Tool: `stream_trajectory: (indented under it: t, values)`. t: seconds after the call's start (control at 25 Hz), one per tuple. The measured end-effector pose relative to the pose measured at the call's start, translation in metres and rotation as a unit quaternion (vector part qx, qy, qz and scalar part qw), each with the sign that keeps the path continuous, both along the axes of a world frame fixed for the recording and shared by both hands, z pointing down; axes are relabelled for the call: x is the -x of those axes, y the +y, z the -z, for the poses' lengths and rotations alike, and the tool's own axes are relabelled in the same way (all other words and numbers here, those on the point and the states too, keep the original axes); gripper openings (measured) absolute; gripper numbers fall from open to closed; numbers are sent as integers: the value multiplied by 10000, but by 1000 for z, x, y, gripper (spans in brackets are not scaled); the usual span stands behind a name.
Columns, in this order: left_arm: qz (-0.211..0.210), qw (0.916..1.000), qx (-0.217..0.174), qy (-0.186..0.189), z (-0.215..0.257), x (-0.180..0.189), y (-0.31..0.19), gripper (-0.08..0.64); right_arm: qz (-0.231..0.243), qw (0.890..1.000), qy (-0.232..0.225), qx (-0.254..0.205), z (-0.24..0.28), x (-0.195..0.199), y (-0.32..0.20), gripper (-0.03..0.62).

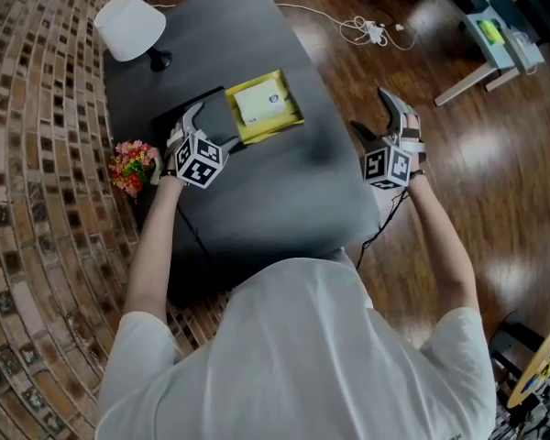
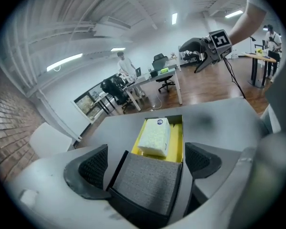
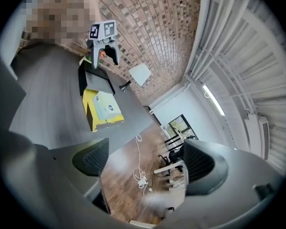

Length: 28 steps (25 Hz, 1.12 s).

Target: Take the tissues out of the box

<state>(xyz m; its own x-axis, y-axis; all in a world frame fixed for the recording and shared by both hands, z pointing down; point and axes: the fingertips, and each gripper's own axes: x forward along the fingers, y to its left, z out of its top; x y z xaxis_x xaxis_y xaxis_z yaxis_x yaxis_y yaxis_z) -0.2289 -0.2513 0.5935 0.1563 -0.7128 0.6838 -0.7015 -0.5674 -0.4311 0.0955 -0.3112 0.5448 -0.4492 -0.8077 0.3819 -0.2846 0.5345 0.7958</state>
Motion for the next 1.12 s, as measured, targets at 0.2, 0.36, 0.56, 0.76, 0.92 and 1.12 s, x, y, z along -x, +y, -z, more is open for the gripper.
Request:
stream_trajectory:
  t: [0.2, 0.36, 0.56, 0.76, 0.92, 1.12]
  values:
    - [79, 9992, 172, 347, -4, -3, -10, 511, -233, 9974, -560, 401, 2, -4, 3, 486]
    - [-17, 9980, 403, 481, -11, -7, -18, 511, -427, 9919, -980, 688, -1, -10, 7, 486]
    - [-281, 9958, 722, 491, -20, -16, -32, 511, -563, 9865, -1250, 900, -12, -9, 13, 486]
    - [-469, 9938, 919, 410, -28, -26, -51, 511, -633, 9770, -1614, 1243, -25, -2, 23, 486]
    - [-567, 9916, 1120, 306, -33, -33, -64, 511, -633, 9734, -1666, 1440, -38, 1, 31, 486]
    - [-816, 9873, 1357, 156, -40, -46, -77, 511, -640, 9632, -2033, 1639, -41, 8, 25, 486]
